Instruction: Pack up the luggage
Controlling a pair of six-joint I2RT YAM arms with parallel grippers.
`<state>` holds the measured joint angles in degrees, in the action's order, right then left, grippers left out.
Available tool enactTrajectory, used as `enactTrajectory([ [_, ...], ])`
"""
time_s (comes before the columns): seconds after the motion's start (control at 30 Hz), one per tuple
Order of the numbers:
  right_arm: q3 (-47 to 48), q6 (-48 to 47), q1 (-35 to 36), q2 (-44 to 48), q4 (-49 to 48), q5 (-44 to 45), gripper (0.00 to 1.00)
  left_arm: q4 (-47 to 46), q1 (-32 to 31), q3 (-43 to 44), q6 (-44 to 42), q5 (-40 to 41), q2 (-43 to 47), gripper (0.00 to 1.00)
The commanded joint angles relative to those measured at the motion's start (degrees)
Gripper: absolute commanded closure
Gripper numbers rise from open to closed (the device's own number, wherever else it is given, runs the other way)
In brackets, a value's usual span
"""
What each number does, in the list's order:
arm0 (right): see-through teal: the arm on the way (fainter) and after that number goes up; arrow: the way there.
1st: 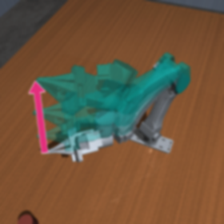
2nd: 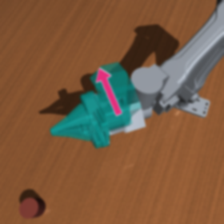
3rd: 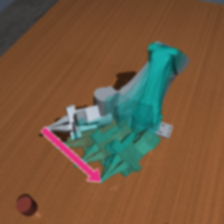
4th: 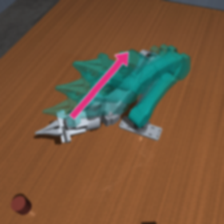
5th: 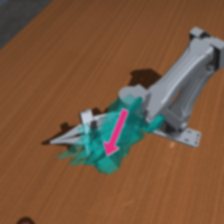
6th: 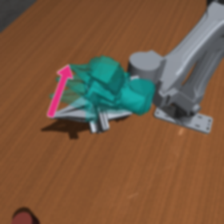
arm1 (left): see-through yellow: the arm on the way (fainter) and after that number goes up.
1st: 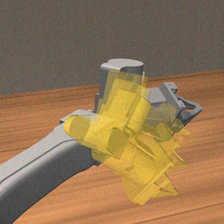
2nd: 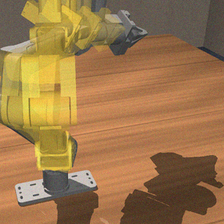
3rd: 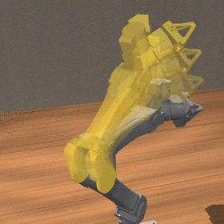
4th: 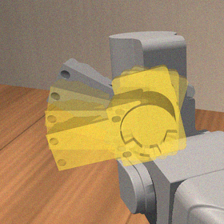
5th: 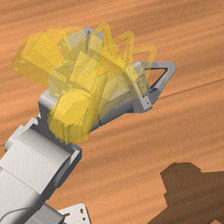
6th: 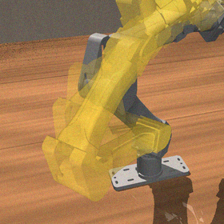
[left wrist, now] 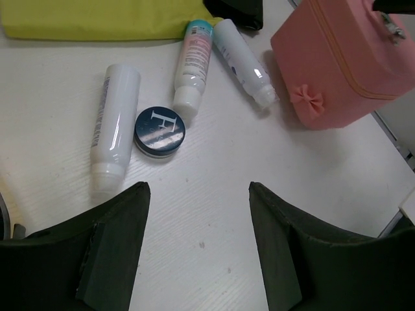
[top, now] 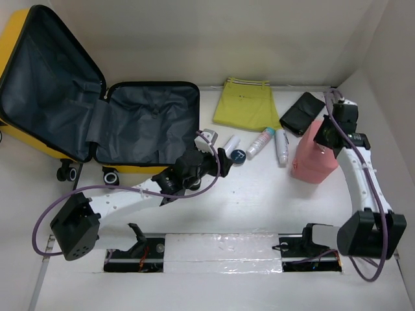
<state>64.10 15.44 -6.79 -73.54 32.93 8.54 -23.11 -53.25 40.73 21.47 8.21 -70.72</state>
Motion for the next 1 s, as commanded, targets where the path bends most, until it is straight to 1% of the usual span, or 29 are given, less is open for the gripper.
enactTrajectory([
  [0.0,7.4,0.6,0.5,8.8,-2.2,0.5,1.0,-2.2,-0.1,-0.5,1.5,2.2,2.7,0.42],
  [0.1,12.4,0.6,4.4,10.8,-0.5,-0.7,1.0,-2.2,-0.1,-0.5,3.0,4.4,5.5,0.43],
  [0.13,13.6,0.6,5.8,11.6,0.0,-0.7,1.0,-2.2,-0.1,-0.5,3.7,4.4,7.9,0.43],
  [0.2,16.4,1.1,11.0,12.3,0.0,-1.8,1.0,-2.2,-0.1,-0.5,5.5,5.8,10.7,0.43],
  [0.23,17.2,2.3,12.9,12.3,-1.8,-2.7,1.0,-2.2,-0.1,-0.5,6.1,5.9,12.3,0.43],
  [0.27,17.9,3.1,14.9,12.3,-2.9,-3.6,1.0,-1.6,-0.1,0.1,7.0,6.6,15.7,0.43],
  [0.3,18.7,4.1,19.3,12.3,-4.4,-5.5,1.0,-1.0,-0.1,0.1,8.8,7.2,17.6,0.43],
  [0.33,18.7,4.9,21.8,11.4,-6.3,-6.6,1.0,-1.0,-0.1,0.7,9.5,7.2,19.7,0.43],
  [0.37,19.5,6.3,24.3,10.6,-10.6,-7.6,1.0,-1.0,-0.1,0.7,10.2,7.2,23.8,0.43],
  [0.4,19.5,7.0,29.5,9.5,-13.0,-7.6,1.0,-1.0,-0.1,0.7,10.3,7.2,26.0,0.43],
  [0.43,21.2,7.6,32.1,8.1,-15.5,-7.6,1.0,-0.3,-0.1,1.5,11.0,7.2,28.0,0.43],
  [0.47,22.2,8.6,34.5,4.4,-20.3,-7.6,1.0,-0.3,-0.1,2.1,11.8,7.2,29.8,0.43],
  [0.5,23.5,9.2,36.6,2.2,-22.6,-8.4,1.0,0.8,-0.1,3.4,11.8,8.0,33.1,0.43],
  [0.53,26.9,10.0,41.0,-3.1,-26.6,-8.4,1.0,2.4,-0.1,4.3,11.8,8.6,34.3,0.43],
  [0.57,29.0,10.0,43.1,-6.1,-26.7,-8.4,1.0,3.7,-0.1,5.5,11.8,9.1,35.4,0.43],
  [0.6,31.2,11.0,44.7,-9.2,-30.1,-8.4,1.0,4.9,-0.1,7.6,11.2,10.0,36.7,0.43],
  [0.63,33.6,11.7,47.6,-12.6,-31.4,-8.4,1.0,6.1,-0.1,8.5,11.2,12.2,37.2,0.43],
  [0.67,39.1,12.5,48.8,-15.9,-32.7,-9.0,1.0,8.5,-0.1,9.3,10.5,13.6,37.2,0.43],
  [0.7,42.0,14.3,49.8,-22.7,-34.8,-9.0,1.0,9.7,-0.1,10.0,10.5,15.2,38.0,0.43],
  [0.73,45.0,15.0,51.4,-26.3,-35.5,-9.0,1.0,10.9,-0.1,10.5,10.5,18.7,38.7,0.43],
  [0.77,52.1,15.8,52.2,-29.9,-35.5,-8.3,1.0,12.2,-0.1,10.5,10.0,20.4,38.7,0.43],
  [0.8,55.7,16.5,52.8,-36.8,-35.5,-7.4,1.0,12.9,-0.1,10.5,10.0,22.2,39.3,0.43],
  [0.87,62.3,18.2,54.2,-43.2,-35.5,-6.0,1.0,15.0,-0.1,11.2,10.0,27.0,40.0,0.43],
  [0.9,68.2,19.3,54.2,-46.2,-35.5,-6.0,1.0,15.5,-0.1,11.2,10.0,28.4,40.6,0.43],
  [0.93,70.9,21.3,54.2,-51.7,-35.5,-6.0,1.0,16.5,-0.1,11.2,10.0,29.6,40.6,0.43],
  [0.97,73.2,22.3,54.8,-54.1,-36.0,-6.0,1.0,17.1,-0.1,11.2,10.0,32.4,41.2,0.43],
])
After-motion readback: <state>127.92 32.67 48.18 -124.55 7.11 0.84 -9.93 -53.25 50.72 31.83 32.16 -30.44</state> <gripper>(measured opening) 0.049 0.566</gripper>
